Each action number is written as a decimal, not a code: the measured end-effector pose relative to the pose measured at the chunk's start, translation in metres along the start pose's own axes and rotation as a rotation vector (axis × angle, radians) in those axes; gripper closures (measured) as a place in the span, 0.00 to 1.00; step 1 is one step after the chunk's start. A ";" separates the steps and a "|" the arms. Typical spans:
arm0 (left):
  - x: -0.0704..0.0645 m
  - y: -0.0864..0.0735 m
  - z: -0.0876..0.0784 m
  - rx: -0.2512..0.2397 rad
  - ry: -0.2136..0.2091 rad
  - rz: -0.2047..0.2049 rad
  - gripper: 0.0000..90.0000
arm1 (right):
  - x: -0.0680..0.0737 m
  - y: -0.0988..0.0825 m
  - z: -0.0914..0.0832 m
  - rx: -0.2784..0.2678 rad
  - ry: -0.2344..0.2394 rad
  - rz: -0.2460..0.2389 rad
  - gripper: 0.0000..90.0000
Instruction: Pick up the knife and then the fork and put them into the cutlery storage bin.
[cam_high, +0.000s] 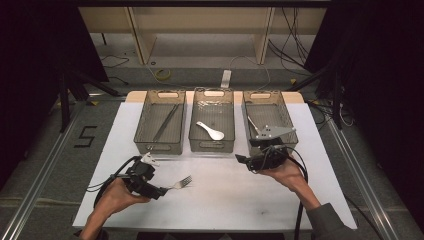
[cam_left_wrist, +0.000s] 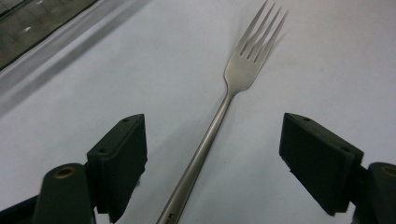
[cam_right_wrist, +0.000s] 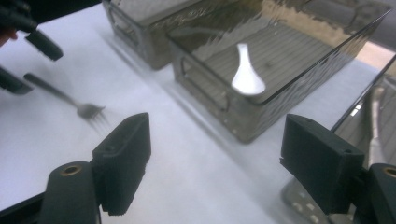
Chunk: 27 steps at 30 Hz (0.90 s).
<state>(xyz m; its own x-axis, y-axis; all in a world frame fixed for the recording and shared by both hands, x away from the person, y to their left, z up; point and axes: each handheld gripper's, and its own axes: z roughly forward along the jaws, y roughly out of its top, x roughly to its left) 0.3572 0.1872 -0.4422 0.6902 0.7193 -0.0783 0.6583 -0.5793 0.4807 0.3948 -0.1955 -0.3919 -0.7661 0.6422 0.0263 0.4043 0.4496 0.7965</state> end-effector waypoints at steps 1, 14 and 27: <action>0.000 0.000 0.000 0.001 0.001 -0.001 0.26 | 0.002 -0.002 0.000 0.003 0.005 0.004 0.28; 0.005 -0.005 0.000 0.106 0.034 0.016 0.37 | 0.022 -0.027 0.007 0.052 0.035 -0.016 0.26; 0.008 -0.009 0.007 0.209 0.052 0.020 0.56 | 0.034 -0.039 0.003 0.062 0.051 -0.030 0.26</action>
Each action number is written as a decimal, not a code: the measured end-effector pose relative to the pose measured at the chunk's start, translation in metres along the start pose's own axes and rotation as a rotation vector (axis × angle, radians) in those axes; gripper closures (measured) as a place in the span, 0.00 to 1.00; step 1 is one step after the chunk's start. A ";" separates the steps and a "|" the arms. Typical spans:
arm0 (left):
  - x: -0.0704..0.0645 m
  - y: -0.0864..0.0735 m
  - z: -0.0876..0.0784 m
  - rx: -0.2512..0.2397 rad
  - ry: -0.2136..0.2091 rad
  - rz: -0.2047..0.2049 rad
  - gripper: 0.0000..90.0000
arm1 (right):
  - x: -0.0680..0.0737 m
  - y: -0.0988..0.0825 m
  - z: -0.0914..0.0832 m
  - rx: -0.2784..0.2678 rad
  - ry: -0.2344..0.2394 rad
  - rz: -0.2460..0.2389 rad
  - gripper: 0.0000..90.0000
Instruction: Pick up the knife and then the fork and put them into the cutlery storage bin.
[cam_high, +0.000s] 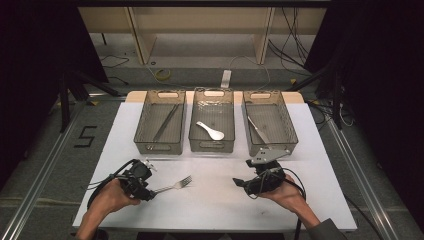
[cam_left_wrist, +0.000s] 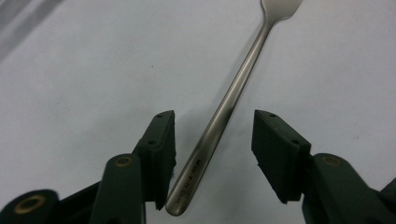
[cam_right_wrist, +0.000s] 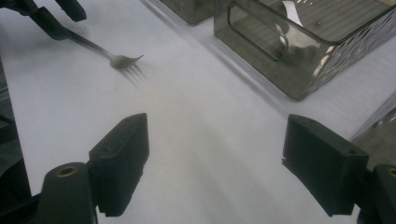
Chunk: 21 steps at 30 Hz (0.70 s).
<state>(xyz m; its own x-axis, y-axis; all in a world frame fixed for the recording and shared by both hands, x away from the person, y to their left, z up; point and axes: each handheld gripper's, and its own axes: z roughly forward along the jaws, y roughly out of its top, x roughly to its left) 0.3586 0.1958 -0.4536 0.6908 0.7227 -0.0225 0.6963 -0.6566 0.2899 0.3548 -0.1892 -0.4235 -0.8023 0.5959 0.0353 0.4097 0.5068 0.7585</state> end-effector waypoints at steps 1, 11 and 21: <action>0.000 0.000 0.001 0.011 0.001 0.002 0.57 | 0.001 -0.001 -0.001 -0.002 0.004 -0.002 0.26; 0.003 -0.001 0.008 0.058 0.012 0.000 0.68 | 0.013 -0.006 -0.006 -0.008 0.026 -0.018 0.26; -0.001 0.003 0.010 0.080 0.012 0.034 0.75 | 0.014 -0.008 -0.005 -0.002 0.030 -0.018 0.26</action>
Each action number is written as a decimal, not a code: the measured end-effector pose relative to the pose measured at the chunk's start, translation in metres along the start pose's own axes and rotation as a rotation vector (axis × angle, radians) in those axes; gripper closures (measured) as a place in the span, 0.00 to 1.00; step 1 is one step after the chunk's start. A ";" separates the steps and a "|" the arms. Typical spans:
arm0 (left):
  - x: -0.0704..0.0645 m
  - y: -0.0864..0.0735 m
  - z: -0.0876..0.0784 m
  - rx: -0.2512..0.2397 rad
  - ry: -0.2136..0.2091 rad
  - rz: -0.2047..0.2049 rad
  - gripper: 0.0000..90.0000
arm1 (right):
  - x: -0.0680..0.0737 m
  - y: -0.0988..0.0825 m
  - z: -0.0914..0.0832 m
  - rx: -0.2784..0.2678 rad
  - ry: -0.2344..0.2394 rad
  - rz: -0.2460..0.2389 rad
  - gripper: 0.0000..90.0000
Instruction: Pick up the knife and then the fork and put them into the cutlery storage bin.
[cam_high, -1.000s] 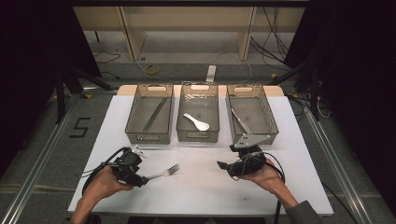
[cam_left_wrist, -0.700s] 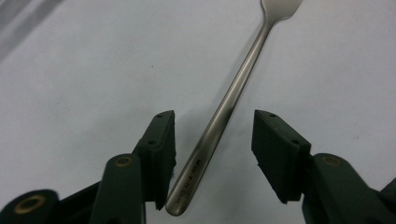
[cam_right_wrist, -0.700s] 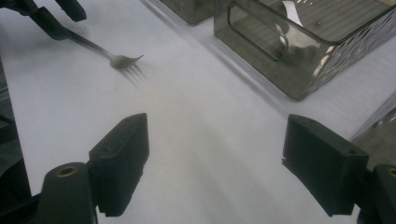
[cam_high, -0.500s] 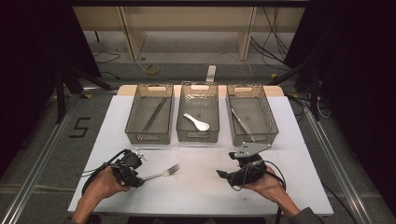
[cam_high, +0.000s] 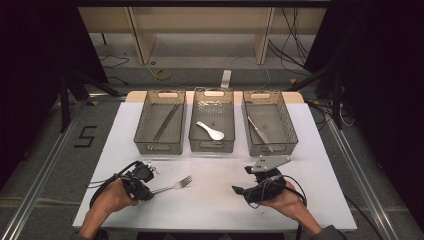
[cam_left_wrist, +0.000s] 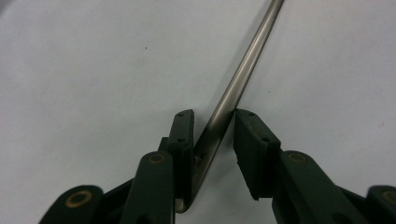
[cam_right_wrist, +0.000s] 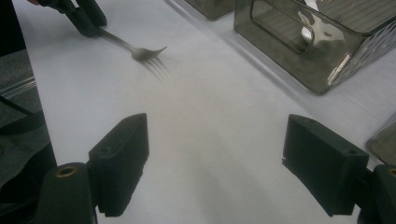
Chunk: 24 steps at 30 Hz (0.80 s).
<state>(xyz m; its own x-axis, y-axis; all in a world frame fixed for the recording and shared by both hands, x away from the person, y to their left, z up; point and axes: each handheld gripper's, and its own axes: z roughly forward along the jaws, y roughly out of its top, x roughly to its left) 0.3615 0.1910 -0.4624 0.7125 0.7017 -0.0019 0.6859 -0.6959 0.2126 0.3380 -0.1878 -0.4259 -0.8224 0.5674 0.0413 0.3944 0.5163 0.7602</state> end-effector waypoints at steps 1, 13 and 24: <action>-0.001 0.001 0.000 0.005 0.002 0.006 0.76 | 0.000 0.000 0.000 0.001 0.000 0.001 0.26; -0.004 0.000 0.000 -0.004 -0.019 0.063 0.88 | 0.000 0.000 -0.001 -0.002 -0.009 0.003 0.27; -0.006 0.002 -0.007 -0.045 -0.024 0.056 0.89 | 0.000 0.001 -0.002 -0.005 -0.006 0.005 0.27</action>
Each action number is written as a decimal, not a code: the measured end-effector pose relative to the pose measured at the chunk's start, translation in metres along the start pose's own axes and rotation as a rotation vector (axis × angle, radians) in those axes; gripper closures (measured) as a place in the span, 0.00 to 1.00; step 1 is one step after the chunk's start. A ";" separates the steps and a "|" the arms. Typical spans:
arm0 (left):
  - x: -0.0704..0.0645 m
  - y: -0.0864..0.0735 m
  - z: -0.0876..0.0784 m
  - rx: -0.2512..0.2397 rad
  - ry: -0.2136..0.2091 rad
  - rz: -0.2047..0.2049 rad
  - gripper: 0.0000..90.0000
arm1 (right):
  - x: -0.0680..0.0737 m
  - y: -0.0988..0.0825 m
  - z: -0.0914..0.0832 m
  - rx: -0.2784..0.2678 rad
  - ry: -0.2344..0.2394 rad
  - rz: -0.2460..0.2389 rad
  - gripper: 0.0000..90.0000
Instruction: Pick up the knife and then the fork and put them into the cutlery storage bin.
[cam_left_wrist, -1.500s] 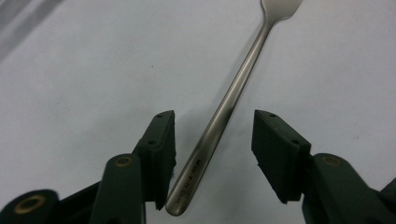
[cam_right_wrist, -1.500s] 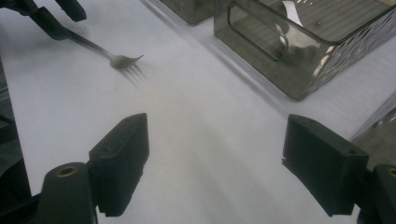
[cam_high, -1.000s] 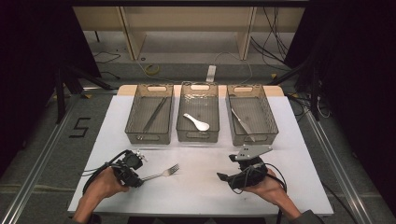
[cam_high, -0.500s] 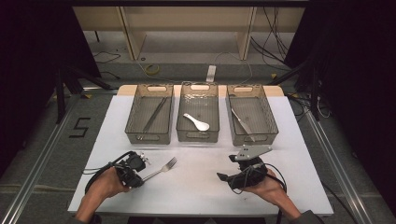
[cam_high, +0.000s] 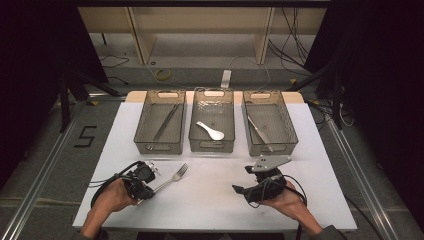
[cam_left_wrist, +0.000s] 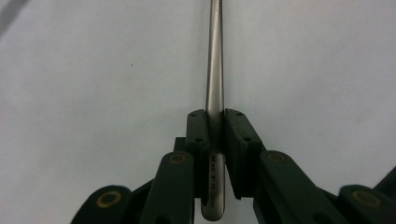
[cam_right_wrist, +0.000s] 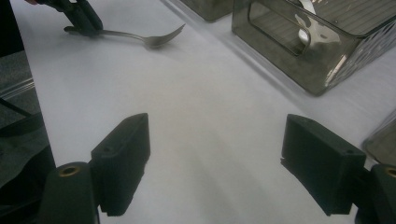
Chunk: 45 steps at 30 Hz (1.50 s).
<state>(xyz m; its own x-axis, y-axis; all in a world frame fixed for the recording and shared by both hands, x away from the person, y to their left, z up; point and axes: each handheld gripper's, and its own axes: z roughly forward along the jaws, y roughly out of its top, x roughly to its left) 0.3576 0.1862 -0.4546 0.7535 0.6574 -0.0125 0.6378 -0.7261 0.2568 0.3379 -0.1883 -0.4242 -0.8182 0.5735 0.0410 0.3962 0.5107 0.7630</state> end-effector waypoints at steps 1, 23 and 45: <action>-0.001 0.001 -0.001 -0.009 0.000 0.000 0.89 | 0.000 0.000 0.000 0.000 0.001 0.000 0.27; -0.049 0.061 -0.012 -0.014 -0.095 0.161 0.89 | 0.059 0.021 0.028 -0.009 0.041 -0.348 0.29; -0.087 0.102 -0.018 0.040 -0.175 0.300 0.89 | 0.074 0.018 0.062 0.109 -0.052 -0.639 0.55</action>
<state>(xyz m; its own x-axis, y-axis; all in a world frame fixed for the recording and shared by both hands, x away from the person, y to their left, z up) 0.3541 0.0590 -0.4103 0.9219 0.3717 -0.1088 0.3872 -0.8912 0.2361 0.3102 -0.0969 -0.4474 -0.8863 0.1639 -0.4332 -0.1200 0.8222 0.5564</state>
